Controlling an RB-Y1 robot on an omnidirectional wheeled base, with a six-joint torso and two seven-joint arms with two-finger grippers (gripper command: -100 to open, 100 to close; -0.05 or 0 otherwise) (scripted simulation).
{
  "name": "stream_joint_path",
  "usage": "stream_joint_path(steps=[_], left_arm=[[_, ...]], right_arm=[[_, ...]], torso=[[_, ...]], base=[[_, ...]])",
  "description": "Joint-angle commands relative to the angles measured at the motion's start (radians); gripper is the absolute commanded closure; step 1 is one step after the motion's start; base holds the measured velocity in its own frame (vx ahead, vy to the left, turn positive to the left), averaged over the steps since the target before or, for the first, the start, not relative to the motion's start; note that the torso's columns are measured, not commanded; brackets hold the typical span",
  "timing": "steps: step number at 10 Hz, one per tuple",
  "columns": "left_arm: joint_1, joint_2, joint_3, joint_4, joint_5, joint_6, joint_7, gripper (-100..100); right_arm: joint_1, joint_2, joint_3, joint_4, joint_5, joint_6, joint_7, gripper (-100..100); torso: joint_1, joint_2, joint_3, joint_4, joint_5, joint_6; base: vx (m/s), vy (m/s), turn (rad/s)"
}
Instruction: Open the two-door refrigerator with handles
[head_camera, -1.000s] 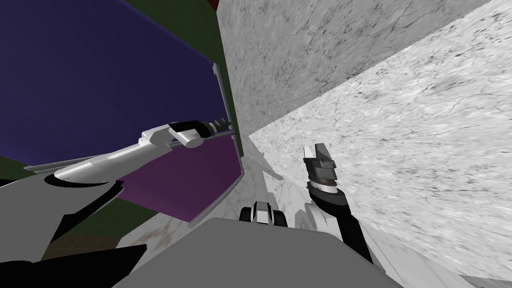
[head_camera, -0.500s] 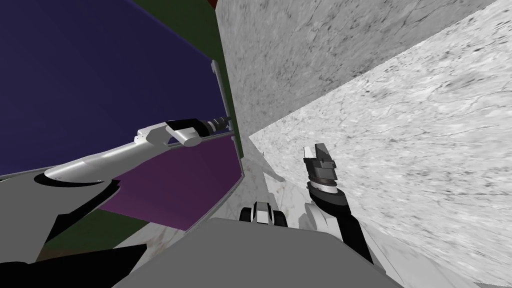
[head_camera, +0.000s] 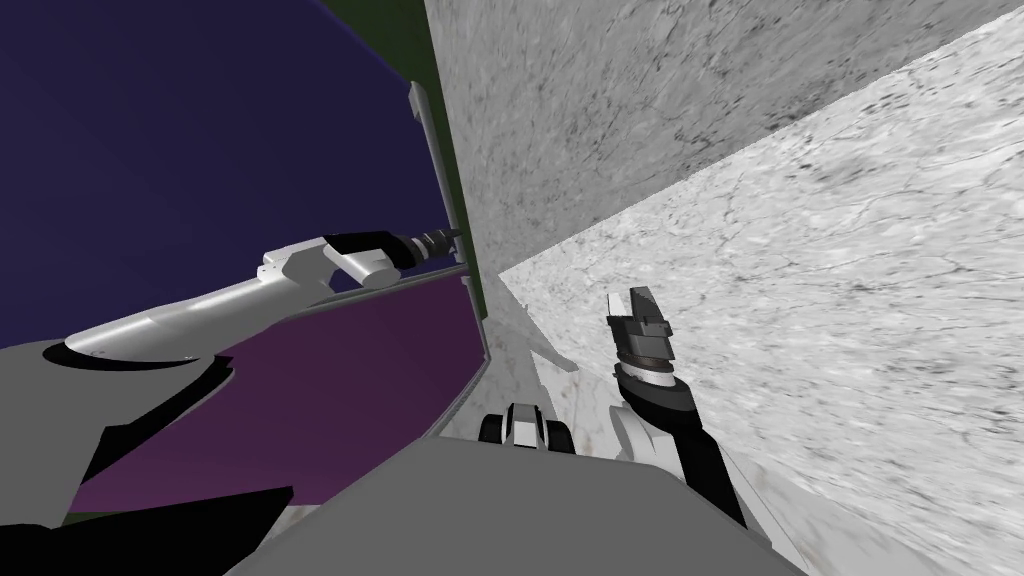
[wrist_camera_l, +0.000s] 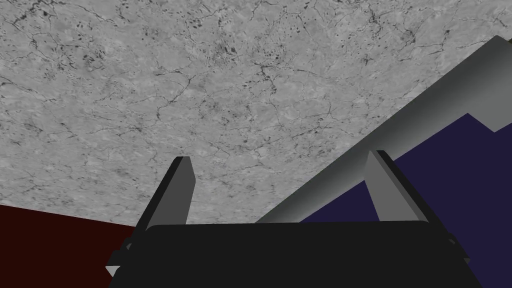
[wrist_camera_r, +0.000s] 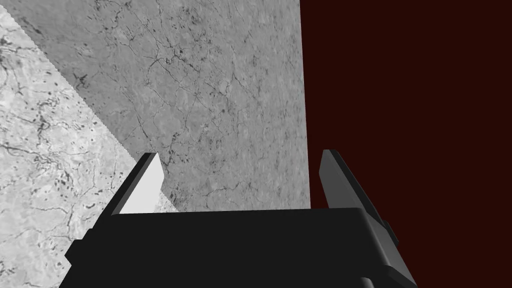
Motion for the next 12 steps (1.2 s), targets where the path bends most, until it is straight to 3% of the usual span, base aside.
stream_joint_path(steps=[1, 7, 8, 9, 12], left_arm=[[-0.002, 0.021, 0.013, 0.003, 0.010, 0.010, 0.009, -100], [-0.015, 0.045, 0.023, 0.016, 0.023, 0.023, 0.017, -100], [-0.023, 0.043, 0.033, -0.033, 0.035, 0.032, 0.034, -100], [-0.023, 0.043, 0.033, -0.037, 0.035, 0.032, 0.034, -100], [-0.034, 0.040, 0.049, -0.117, 0.053, 0.043, 0.058, -100]], right_arm=[[0.000, 0.000, 0.000, 0.000, 0.000, 0.000, 0.000, 0], [0.000, 0.000, 0.000, 0.000, 0.000, 0.000, 0.000, 0], [0.000, 0.000, 0.000, 0.000, 0.000, 0.000, 0.000, 0], [0.000, 0.000, 0.000, 0.000, 0.000, 0.000, 0.000, 0], [0.000, 0.000, 0.000, 0.000, 0.000, 0.000, 0.000, 0]], torso=[[-0.001, -0.002, -0.001, -0.001, 0.000, 0.000], [-0.001, 0.001, 0.001, 0.000, 0.000, 0.000], [-0.006, 0.003, 0.002, 0.001, -0.002, 0.000], [-0.004, 0.001, 0.001, 0.002, -0.001, -0.005], [0.001, -0.001, -0.001, 0.000, 0.000, 0.000]], base=[[0.192, 0.126, -0.038], [0.150, 0.119, -0.030], [0.121, 0.005, 0.363], [0.156, -0.016, 0.205], [0.141, -0.006, 0.256]])
